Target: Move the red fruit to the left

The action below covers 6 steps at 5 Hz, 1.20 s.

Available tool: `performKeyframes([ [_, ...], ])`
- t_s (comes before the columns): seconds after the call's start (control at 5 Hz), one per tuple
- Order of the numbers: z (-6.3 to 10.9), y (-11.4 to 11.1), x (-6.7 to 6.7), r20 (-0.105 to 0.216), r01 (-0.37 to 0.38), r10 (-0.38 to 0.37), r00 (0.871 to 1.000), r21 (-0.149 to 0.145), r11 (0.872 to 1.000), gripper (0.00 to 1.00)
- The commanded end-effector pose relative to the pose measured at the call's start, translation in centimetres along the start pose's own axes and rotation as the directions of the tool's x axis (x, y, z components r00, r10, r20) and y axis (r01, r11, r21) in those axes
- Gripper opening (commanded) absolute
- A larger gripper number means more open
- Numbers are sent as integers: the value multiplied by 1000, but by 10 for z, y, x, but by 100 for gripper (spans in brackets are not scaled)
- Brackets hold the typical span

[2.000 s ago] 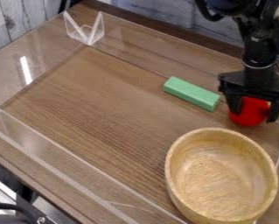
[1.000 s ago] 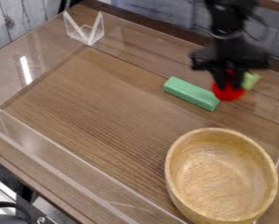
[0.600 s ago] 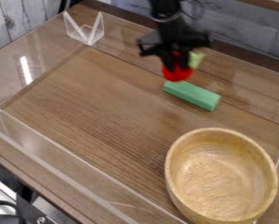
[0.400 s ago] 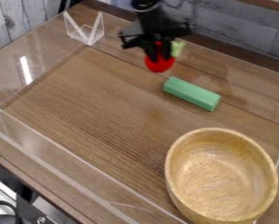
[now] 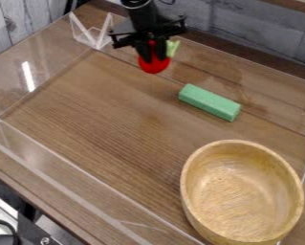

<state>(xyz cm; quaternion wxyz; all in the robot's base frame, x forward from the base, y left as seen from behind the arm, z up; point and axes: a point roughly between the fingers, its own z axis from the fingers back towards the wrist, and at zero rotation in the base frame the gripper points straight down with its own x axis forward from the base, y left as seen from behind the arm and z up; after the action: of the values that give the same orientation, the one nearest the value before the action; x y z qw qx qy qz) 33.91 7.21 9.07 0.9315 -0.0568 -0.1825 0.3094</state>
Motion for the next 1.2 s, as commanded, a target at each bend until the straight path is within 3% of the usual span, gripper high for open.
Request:
performKeyframes([
  [0.0,0,14,17,75,-10,9,997,10,1000,0],
  [0.4,-26,34,23,87,-17,11,996,63,998,0],
  [0.6,-31,36,29,79,-14,7,997,83,996,100],
  [1.0,-31,52,40,59,-37,31,998,115,993,100],
])
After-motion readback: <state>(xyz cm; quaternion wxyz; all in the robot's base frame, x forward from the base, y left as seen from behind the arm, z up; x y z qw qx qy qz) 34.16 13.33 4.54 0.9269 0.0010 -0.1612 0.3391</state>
